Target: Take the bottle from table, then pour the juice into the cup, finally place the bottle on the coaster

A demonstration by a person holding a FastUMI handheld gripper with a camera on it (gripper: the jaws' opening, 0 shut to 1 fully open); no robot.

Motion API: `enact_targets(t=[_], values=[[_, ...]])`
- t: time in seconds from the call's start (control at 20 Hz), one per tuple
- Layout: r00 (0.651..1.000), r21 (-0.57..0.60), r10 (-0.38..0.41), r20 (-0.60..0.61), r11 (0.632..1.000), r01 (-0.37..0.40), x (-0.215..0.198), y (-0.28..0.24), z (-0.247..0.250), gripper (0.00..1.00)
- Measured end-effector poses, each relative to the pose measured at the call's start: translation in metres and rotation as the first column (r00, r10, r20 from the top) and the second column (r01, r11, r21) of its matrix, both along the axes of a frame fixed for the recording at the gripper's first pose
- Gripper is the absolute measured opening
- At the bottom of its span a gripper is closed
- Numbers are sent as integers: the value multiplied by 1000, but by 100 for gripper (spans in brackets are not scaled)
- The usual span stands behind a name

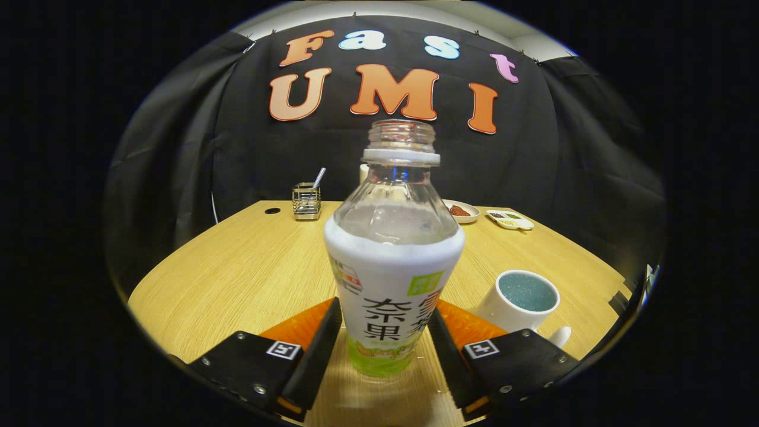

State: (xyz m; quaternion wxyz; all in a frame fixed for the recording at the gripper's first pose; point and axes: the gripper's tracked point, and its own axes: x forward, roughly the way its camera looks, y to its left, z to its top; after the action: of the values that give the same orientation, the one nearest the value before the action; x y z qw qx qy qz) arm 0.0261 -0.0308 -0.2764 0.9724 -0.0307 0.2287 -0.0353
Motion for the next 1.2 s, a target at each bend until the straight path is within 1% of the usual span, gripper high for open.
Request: enact_targets(t=[0.05, 0.1, 0.15, 0.2, 0.3, 0.4, 0.6, 0.75, 0.85, 0.9, 1.0, 1.05, 1.2], values=[[1000, 11, 0, 3, 1000, 0, -1, 1, 0, 66], [1000, 26, 0, 5, 1000, -1, -1, 1, 0, 64], [1000, 40, -5, 17, 999, 4, -3, 1, 2, 59], [999, 74, -15, 41, 997, 12, -1, 2, 10, 58], [997, 167, -31, 77, 986, 18, 2, 9, 25, 58], [993, 232, -49, 106, 972, 23, 5, 14, 39, 58], [988, 370, -62, 138, 929, 6, 10, 27, 62, 58], [987, 488, -84, 137, 873, 6, 15, 35, 71, 58], [986, 551, -112, 120, 834, 28, 18, 35, 72, 58], [985, 590, -128, 111, 807, 38, 20, 35, 74, 58], [982, 675, -157, 106, 736, 45, 21, 38, 81, 58], [981, 703, -167, 99, 709, 49, 22, 40, 82, 58], [981, 761, -185, 67, 645, 69, 27, 46, 84, 58]])
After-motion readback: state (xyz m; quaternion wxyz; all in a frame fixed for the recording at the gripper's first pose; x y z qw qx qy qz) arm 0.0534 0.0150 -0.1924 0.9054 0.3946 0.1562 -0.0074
